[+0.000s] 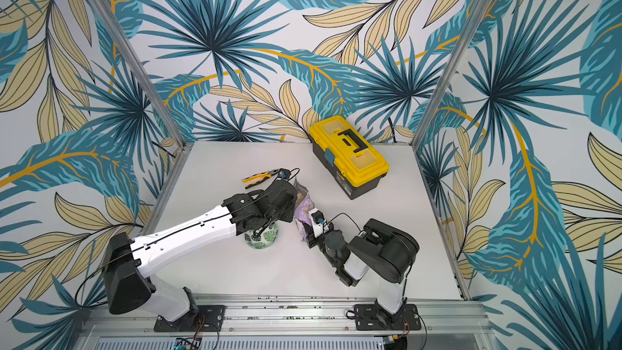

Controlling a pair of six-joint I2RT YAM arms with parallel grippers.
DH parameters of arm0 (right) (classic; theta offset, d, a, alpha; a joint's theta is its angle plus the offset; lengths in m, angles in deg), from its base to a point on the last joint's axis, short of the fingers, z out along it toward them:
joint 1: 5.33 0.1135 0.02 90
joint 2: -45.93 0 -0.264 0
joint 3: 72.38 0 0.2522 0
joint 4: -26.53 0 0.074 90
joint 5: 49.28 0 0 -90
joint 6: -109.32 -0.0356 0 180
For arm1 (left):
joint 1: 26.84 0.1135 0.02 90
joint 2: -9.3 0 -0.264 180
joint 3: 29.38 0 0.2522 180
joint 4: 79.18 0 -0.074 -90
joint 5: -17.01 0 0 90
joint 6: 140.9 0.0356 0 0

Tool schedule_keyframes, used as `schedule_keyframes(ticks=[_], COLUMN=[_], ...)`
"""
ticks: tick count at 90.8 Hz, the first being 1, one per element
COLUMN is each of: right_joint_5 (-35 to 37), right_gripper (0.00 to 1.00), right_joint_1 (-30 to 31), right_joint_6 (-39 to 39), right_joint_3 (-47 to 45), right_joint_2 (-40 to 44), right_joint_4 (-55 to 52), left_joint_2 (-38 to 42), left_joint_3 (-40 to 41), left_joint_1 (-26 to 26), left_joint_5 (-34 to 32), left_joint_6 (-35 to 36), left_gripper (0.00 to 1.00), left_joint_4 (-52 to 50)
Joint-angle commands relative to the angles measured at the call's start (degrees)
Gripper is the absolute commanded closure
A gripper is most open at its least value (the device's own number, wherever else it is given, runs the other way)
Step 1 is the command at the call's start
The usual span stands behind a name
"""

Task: Pour the oats into the breakfast bowl
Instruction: Pick up the oats bag from the center of the board, then pour the oats into the bowl.

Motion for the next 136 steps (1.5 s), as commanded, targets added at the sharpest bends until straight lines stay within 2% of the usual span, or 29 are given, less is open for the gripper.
schedule_keyframes(ticks=[1, 11, 19, 28, 48, 64, 74, 83, 91, 112, 123, 136], right_joint_5=[2.2, 2.8, 4.0, 4.8, 4.8, 5.9, 6.5, 6.3, 9.1, 12.2, 12.8, 13.8], right_gripper=[0.80, 1.00, 1.00, 1.00, 1.00, 1.00, 1.00, 1.00, 1.00, 1.00, 1.00, 1.00], right_joint_1=[-2.0, -2.4, -2.4, -2.4, -2.4, -2.4, -2.3, -1.8, -0.7, 0.6, 1.4, 2.6], right_joint_6=[-3.8, -3.2, -0.7, 3.3, 14.4, 22.6, 26.3, 28.8, 33.6, 47.9, 56.7, 66.0], right_joint_3=[-1.2, -1.8, -2.0, -1.7, 0.0, 1.3, 2.4, 4.3, 6.7, 9.6, 10.3, 11.4], right_joint_2=[0.0, 1.3, 3.2, 5.4, 9.9, 13.1, 15.6, 17.1, 17.3, 19.5, 21.0, 21.8], right_joint_4=[-3.4, -3.4, -4.4, -5.9, -11.1, -14.5, -16.6, -19.1, -20.4, -20.5, -21.0, -22.2], left_joint_2=[2.3, 2.9, 3.1, 3.9, 8.9, 16.9, 23.3, 29.7, 34.9, 46.0, 49.0, 50.4], left_joint_3=[1.2, 2.0, 2.0, 2.3, 5.3, 10.3, 15.2, 19.6, 23.4, 30.8, 33.6, 35.6], left_joint_1=[0.3, 0.6, 0.8, 1.2, 3.4, 6.5, 9.1, 12.9, 17.1, 23.6, 25.2, 27.2], left_joint_5=[-4.6, -5.0, -5.1, -5.1, -0.5, 0.9, -0.3, -0.3, 0.7, -0.3, -2.2, -4.2], left_joint_6=[0.3, 0.2, 0.4, 0.8, 1.2, 1.1, 1.7, 2.8, 3.2, 4.7, 5.7, 3.6], left_gripper=[1.00, 1.00, 1.00, 0.95, 0.69, 0.53, 0.39, 0.33, 0.29, 0.01, 0.00, 0.00], left_joint_4=[-3.7, -4.0, -4.6, -4.4, -0.7, 1.5, 3.5, 4.1, 4.2, 4.6, 4.4, 3.8])
